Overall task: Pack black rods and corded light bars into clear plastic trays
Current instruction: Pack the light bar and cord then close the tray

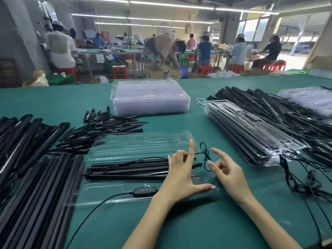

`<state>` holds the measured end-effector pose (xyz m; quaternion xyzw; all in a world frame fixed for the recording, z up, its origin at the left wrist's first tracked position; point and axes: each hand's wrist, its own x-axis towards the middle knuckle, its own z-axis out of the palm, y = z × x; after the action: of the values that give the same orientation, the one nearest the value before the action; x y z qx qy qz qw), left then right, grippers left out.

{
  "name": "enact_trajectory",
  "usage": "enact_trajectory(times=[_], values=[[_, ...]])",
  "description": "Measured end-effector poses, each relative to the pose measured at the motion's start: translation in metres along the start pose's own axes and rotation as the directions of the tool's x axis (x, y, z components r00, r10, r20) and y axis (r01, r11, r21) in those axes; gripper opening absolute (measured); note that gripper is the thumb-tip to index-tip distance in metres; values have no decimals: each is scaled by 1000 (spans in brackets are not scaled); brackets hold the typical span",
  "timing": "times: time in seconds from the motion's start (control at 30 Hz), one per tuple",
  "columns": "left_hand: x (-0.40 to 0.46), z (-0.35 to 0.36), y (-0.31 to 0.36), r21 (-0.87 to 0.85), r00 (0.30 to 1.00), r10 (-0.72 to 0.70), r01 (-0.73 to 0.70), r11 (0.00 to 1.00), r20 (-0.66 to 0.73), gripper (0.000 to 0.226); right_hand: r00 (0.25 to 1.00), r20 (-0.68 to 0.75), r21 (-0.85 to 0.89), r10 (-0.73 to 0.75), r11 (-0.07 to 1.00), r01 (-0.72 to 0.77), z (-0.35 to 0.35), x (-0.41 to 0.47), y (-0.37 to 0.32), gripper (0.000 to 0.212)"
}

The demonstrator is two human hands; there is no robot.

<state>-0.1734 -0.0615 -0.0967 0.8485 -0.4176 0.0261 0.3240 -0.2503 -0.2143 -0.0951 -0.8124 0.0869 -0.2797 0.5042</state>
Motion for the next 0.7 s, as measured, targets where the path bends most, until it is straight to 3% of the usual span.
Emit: enact_trajectory(times=[0.1, 0.23, 0.33, 0.43, 0.6, 0.7], values=[[0, 0, 0, -3, 1000, 8, -8, 1000, -6, 128, 996, -34, 2, 79, 997, -79, 1, 7, 6, 42], [-2, -1, 1, -18, 1000, -5, 5, 1000, 8, 118, 999, 9, 1, 38, 999, -38, 0, 12, 9, 20], [-1, -4, 0, -60, 1000, 11, -9, 998, 28, 81, 998, 3, 170, -57, 984, 56, -4, 8, 6, 13], [1, -6, -2, -93, 999, 12, -9, 996, 34, 47, 976, 113, 301, -184, 943, 143, -8, 3, 3, 23], [1, -8, -3, -229, 1000, 8, -7, 973, 4, 47, 959, 151, 191, -240, 959, 210, -4, 1, 0, 14], [2, -12, -4, -340, 999, -21, 9, 940, -29, 47, 947, 130, 142, -295, 950, 277, -2, -2, 3, 43]])
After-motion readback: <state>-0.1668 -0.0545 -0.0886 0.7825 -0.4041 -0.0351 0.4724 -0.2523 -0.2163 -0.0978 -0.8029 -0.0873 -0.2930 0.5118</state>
